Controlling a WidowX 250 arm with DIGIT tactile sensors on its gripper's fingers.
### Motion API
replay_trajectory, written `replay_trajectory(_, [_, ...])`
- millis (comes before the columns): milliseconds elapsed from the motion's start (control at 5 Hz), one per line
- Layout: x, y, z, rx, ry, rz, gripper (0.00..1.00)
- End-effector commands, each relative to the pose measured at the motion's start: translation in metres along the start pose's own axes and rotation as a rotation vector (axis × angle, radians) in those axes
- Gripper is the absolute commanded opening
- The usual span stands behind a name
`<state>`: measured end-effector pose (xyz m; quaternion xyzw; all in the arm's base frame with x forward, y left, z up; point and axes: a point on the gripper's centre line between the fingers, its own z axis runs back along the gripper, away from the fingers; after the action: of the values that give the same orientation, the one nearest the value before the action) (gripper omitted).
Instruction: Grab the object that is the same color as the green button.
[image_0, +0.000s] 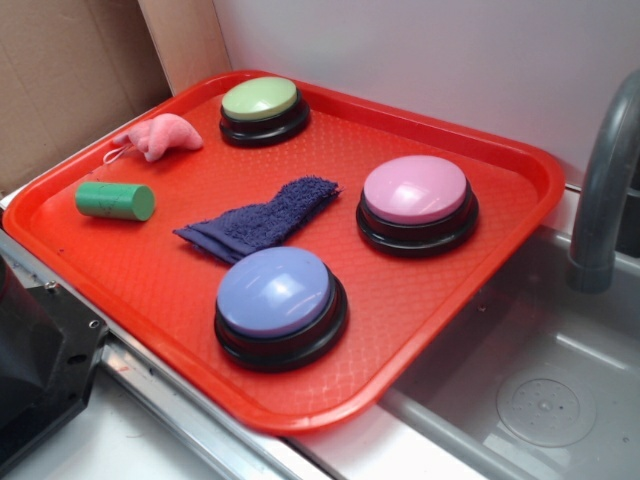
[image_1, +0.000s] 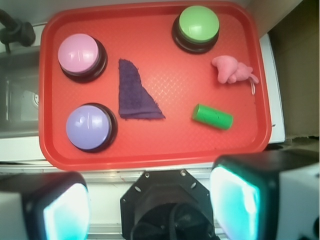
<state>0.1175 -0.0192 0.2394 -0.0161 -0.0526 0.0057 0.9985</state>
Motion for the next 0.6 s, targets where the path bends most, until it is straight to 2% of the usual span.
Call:
replay_trajectory(0, [0.010,0.094,-0.028,0.085,0.000,-0.510,1.00])
replay_trajectory(200, [0.011,0.119,-0.058,0.099,0.082,-0.740,1.00])
replay_trajectory(400, [0.015,0.128,-0.100,0.079,0.150,-0.805,1.00])
